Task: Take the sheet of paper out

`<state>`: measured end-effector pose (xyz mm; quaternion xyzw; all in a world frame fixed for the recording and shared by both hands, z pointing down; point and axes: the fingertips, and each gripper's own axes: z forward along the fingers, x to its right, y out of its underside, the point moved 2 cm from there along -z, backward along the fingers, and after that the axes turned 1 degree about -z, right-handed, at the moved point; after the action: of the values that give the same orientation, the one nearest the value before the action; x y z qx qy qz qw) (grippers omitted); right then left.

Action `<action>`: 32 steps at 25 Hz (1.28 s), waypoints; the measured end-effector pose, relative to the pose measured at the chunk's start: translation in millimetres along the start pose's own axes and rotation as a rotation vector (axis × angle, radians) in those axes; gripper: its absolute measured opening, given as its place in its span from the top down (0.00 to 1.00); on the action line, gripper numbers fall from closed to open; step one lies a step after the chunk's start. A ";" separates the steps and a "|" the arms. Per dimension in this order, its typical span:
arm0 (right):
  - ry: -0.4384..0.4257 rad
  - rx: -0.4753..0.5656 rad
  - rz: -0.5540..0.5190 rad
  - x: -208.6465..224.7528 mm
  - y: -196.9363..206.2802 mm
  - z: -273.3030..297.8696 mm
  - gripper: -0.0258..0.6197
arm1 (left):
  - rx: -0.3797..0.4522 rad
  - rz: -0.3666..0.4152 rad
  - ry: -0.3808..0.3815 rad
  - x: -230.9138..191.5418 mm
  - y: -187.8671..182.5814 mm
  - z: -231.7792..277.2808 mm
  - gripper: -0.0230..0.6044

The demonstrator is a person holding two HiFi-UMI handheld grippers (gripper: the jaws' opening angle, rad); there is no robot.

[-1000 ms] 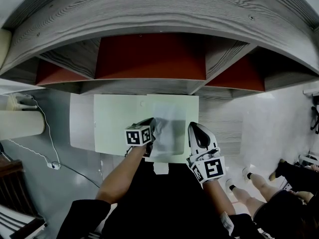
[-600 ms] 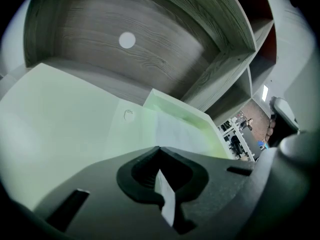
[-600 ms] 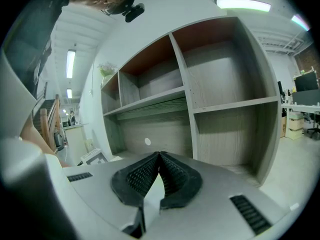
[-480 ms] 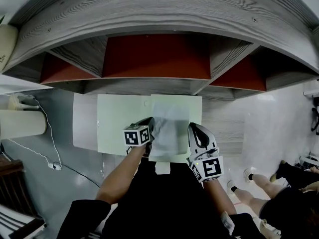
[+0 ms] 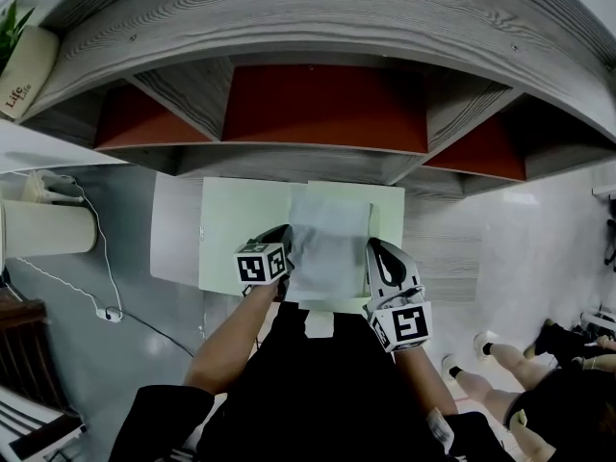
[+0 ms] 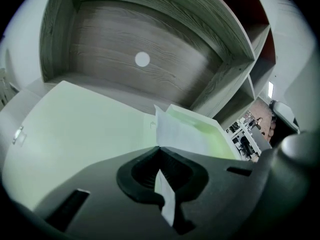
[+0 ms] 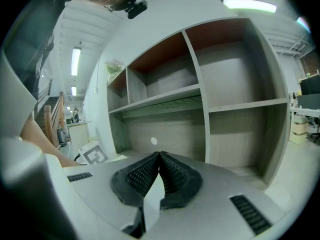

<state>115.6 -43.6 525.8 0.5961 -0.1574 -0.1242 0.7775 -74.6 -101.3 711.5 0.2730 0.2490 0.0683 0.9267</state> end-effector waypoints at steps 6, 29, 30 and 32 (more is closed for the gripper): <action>0.000 0.008 -0.009 -9.4 -3.7 2.4 0.93 | 0.025 0.024 -0.034 -19.7 -6.1 -17.3 0.96; -0.040 0.039 -0.130 -40.4 -37.0 26.5 0.93 | 0.224 0.075 -0.100 -47.1 -60.3 -106.1 0.95; -0.046 0.041 -0.139 -43.6 -38.7 27.7 0.93 | 0.238 0.088 -0.104 -45.1 -62.3 -110.7 0.95; -0.053 0.052 -0.153 -47.9 -42.5 29.0 0.93 | 0.270 0.102 -0.108 -40.0 -65.7 -121.5 0.95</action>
<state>60.0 -62.1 487.0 0.6229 -0.1354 -0.1948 0.7455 -170.4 -109.8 604.7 0.4108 0.1915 0.0665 0.8889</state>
